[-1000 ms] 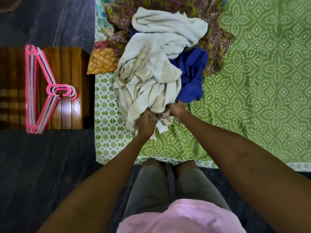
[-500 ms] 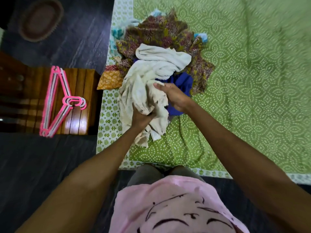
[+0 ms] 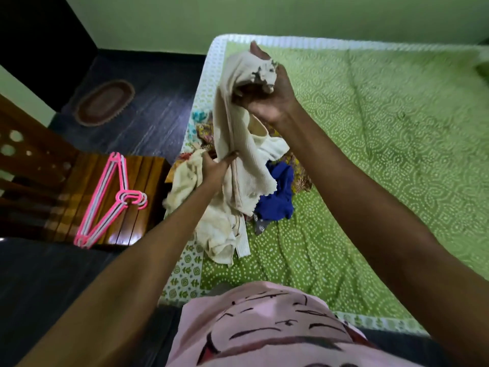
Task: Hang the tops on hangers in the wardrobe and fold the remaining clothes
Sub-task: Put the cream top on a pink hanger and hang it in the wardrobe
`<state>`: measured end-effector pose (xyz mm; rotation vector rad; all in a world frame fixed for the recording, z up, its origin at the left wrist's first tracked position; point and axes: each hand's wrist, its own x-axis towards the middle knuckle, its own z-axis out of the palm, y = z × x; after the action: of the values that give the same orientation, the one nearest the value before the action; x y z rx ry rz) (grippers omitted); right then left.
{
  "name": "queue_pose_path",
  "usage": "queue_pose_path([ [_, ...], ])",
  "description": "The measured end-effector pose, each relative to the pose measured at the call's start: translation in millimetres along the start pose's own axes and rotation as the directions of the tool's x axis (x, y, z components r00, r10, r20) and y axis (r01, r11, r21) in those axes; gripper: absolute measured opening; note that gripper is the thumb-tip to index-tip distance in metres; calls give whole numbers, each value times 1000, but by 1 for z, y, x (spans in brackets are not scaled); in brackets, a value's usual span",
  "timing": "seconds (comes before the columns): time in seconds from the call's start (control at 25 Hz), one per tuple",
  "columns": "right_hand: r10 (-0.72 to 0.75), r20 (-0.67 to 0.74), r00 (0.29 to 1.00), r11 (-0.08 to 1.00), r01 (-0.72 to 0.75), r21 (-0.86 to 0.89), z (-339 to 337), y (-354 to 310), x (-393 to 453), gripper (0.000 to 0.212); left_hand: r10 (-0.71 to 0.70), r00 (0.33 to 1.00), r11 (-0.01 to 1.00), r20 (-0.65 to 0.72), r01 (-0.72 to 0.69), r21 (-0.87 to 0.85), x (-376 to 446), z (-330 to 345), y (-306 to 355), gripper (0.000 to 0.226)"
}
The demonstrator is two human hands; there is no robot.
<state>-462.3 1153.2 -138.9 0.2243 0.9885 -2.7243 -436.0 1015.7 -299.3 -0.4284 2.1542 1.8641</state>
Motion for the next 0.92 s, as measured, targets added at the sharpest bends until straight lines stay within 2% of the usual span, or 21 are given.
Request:
queue_pose_path([
  [0.08,4,13,1000,1000,-4,-21,6,-5,-3,24,-19,1000,999,10,20,-49,1,-3,5,65],
  [0.16,17,11,1000,998,-16,-61,13,-15,-7,22,32,999,999,18,-31,-45,1,-9,11,49],
  [0.24,20,-2,1000,997,-20,-80,16,-29,-6,21,129,989,991,-67,-127,31,-3,-14,22,35],
  [0.28,21,-18,1000,996,-22,-83,16,-35,-5,19,273,948,960,-165,-258,111,-6,-17,29,33],
  [0.32,24,-34,999,995,-27,-92,17,-37,-4,19,458,858,886,-234,-420,196,-8,-19,38,33],
  [0.36,27,-47,999,995,-31,-98,19,-35,-2,23,612,756,788,-233,-558,259,-13,-20,47,35],
  [0.4,21,-75,997,994,-29,-104,23,-31,-1,29,698,697,711,-162,-648,275,-13,-18,54,38],
  [0.44,17,-99,995,993,-28,-111,30,-23,3,35,706,707,692,-49,-673,262,-11,-14,58,43],
  [0.48,19,-99,995,993,-30,-112,39,-14,5,39,629,776,744,44,-617,257,-11,-8,61,48],
  [0.52,18,-83,996,994,-27,-110,48,-4,8,38,482,872,837,85,-487,248,-10,-2,62,53],
  [0.56,9,-78,997,989,-21,-146,56,4,11,33,291,955,937,63,-298,181,-9,2,63,56],
  [0.6,-4,-78,997,976,-13,-217,60,9,15,27,135,990,987,47,-138,81,-10,5,63,54],
  [0.64,-23,-90,996,943,-8,-331,60,12,18,23,58,997,998,51,-58,-4,-7,6,60,49],
  [0.76,-164,-211,964,791,1,-612,29,23,25,20,-25,992,991,126,42,-131,-7,-6,62,30],
  [0.84,-272,-382,883,735,-66,-675,-16,37,21,21,-113,957,967,266,168,-193,-5,-15,63,38],
  [0.92,-262,-547,795,719,-217,-660,-72,59,9,18,-153,917,943,368,247,-223,-2,-21,62,49],
])
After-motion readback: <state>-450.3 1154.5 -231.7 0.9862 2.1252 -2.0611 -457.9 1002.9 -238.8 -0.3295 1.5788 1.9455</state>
